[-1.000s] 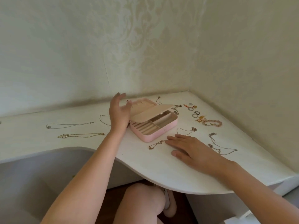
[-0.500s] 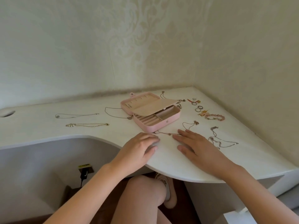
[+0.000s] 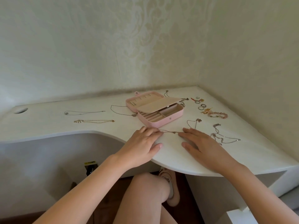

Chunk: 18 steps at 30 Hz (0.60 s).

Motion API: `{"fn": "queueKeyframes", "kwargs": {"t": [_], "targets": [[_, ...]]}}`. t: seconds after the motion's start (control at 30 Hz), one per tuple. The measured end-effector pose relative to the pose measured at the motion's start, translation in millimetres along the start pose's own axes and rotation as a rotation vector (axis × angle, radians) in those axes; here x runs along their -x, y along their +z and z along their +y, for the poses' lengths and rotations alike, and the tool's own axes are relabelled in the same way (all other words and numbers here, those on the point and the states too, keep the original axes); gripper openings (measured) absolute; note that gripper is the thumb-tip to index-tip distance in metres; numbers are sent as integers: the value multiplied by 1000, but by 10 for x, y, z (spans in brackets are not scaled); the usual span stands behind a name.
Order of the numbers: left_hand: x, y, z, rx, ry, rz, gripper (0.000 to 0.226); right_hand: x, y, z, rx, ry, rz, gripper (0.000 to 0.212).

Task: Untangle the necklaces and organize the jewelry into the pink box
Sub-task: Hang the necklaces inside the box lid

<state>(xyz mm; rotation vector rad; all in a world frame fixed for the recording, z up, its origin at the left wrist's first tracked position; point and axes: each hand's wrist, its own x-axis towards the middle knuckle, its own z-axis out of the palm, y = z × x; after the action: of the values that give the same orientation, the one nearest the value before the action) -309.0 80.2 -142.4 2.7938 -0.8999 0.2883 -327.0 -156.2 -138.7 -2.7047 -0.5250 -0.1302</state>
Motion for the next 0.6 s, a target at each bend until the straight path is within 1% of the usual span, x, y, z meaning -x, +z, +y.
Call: {"fn": "queueKeyframes", "kwargs": {"t": [0.07, 0.1, 0.2, 0.3, 0.33, 0.4, 0.47, 0.57, 0.6], "targets": [[107, -10, 15, -15, 29, 22, 62, 20, -3, -20, -12, 7, 30, 45], [175, -10, 32, -16, 50, 48, 60, 37, -9, -41, -30, 9, 55, 45], [390, -20, 100, 13, 104, 124, 46, 107, -16, -141, -112, -36, 114, 53], [522, -22, 107, 11, 187, 170, 27, 161, 55, -302, -161, -170, 69, 59], [540, -25, 94, 20, 206, 180, 24, 164, 100, -358, -167, -205, 51, 60], [550, -38, 61, 37, 199, 199, 26, 149, 203, -460, -162, -256, 38, 60], [545, -43, 22, 36, 170, 200, 22, 117, 301, -543, -94, -314, 57, 55], [558, -51, -1, 120, 118, 176, 13, 52, 388, -619, -37, -367, 141, 36], [564, -83, 14, 175, 90, 170, 17, 29, 390, -640, -53, -362, 160, 29]]}}
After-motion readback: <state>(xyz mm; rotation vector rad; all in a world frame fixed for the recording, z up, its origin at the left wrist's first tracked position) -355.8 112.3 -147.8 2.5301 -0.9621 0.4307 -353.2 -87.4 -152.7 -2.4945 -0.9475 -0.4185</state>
